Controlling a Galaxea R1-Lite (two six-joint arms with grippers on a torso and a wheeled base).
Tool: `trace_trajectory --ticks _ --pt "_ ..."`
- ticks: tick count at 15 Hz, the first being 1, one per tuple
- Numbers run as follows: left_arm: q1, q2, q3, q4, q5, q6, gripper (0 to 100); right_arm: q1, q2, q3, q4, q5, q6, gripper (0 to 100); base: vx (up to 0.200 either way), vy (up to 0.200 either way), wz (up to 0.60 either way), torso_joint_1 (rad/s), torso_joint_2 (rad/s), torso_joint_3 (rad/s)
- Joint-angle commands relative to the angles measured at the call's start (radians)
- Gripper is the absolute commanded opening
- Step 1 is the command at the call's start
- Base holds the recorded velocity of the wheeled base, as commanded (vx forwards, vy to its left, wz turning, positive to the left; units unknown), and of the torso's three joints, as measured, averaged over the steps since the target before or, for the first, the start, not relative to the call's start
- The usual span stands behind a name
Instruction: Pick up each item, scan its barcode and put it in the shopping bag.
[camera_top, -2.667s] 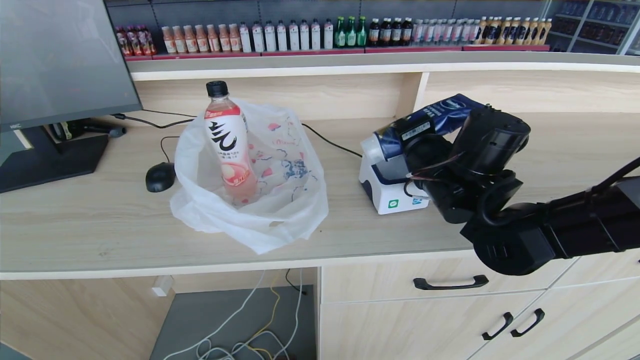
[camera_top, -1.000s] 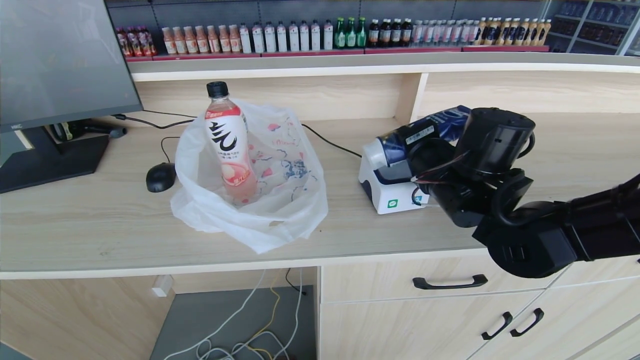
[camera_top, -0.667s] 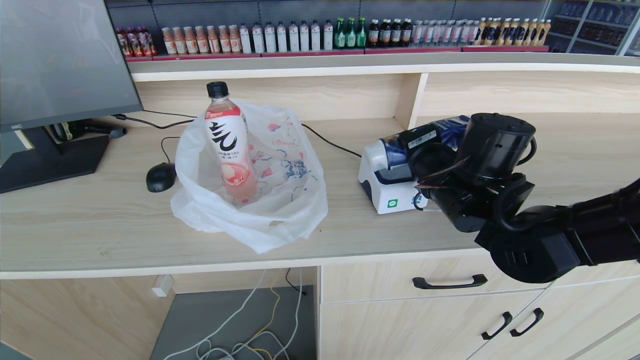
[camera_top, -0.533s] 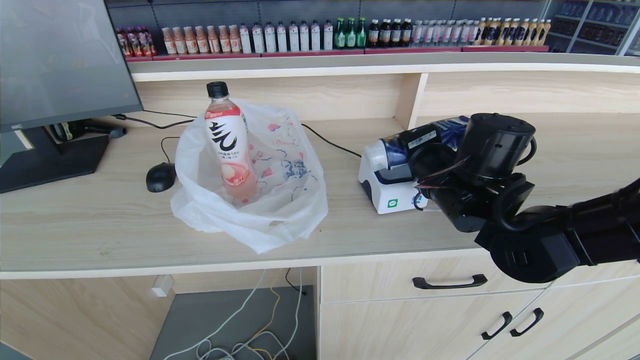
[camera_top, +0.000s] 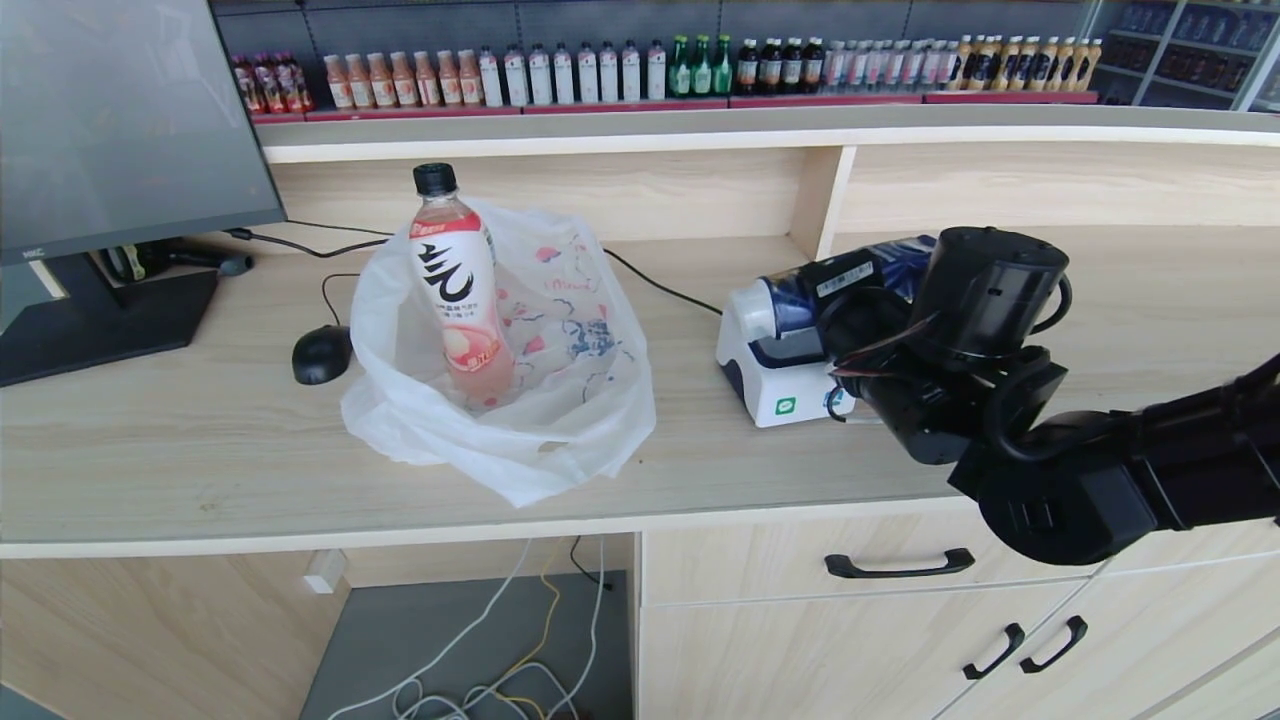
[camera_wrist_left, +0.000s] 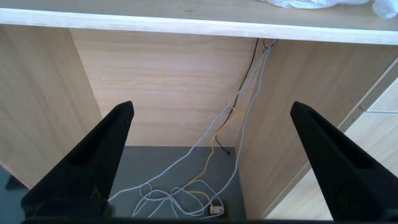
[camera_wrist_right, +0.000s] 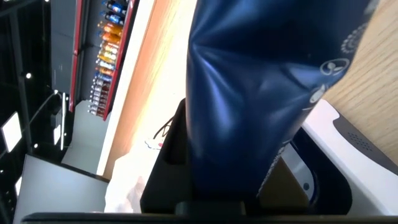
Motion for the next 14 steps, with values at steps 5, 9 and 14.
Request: trace_trajectory --ticks 5,9,14 --pt "0.001 0.0 0.0 0.0 0.0 0.0 100 0.002 -0.017 -0.025 0.0 0.0 0.004 0 0.0 0.0 0.0 0.0 0.0 0.0" --pt "-0.001 0.0 0.0 0.0 0.0 0.0 100 0.008 -0.047 -0.073 0.046 -0.005 -0.02 0 0.0 0.0 0.0 0.0 0.0 0.0" --pt "0.001 0.0 0.0 0.0 0.0 0.0 100 0.021 -0.087 -0.112 0.039 0.004 -0.154 0 0.0 0.0 0.0 0.0 0.0 0.0"
